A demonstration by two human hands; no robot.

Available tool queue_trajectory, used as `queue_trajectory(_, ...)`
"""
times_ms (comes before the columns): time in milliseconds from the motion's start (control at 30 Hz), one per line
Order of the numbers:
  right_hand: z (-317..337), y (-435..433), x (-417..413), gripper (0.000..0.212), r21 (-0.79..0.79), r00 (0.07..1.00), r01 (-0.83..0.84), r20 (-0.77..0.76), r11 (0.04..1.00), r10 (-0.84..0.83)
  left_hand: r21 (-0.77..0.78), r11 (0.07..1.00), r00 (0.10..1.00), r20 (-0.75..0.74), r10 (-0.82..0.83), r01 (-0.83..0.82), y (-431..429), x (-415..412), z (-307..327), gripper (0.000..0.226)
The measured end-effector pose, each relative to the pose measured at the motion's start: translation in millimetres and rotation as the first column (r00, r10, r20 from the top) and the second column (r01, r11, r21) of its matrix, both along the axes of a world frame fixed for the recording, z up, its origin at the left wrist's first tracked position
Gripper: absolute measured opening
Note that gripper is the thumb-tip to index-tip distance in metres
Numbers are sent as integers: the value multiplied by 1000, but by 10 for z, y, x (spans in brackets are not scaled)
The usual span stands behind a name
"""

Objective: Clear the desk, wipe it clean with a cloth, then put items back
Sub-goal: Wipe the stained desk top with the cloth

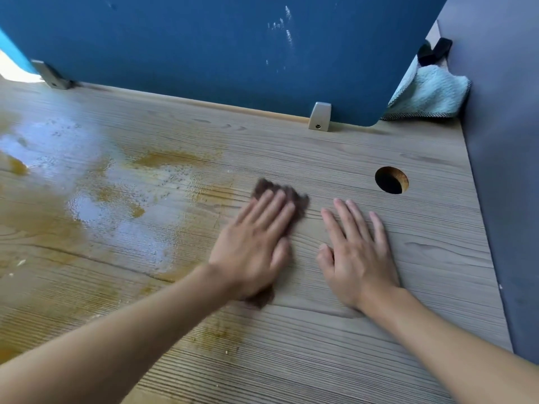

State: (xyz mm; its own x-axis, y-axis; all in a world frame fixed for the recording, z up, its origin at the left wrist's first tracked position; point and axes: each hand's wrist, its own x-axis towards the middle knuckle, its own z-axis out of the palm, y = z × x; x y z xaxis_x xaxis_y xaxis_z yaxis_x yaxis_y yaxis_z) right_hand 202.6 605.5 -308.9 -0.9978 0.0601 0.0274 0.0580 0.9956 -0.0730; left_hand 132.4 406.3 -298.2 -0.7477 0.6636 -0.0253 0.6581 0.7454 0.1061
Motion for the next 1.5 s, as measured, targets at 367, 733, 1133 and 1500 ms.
queue_trajectory(367, 40, -228, 562, 59, -54, 999, -34, -41, 998, 32, -19, 974, 974, 16, 225, -225, -80, -385, -34, 71)
queue_trajectory(733, 3, -235, 583, 66, 4, 1000, -1, 11, 1000, 1, -12, 998, 998, 28, 56, -56, -173, -140, 12, 66)
queue_trajectory(1133, 1, -222, 571, 68, 9, 1000, -2, -2, 1000, 2, 5, 996, 996, 32, -88, 88, -314, 286, 3, 65)
queue_trajectory(1500, 82, -397, 874, 56, -168, 987, 42, -145, 985, -67, -17, 970, 968, 73, -241, 243, -539, 996, 23, 63)
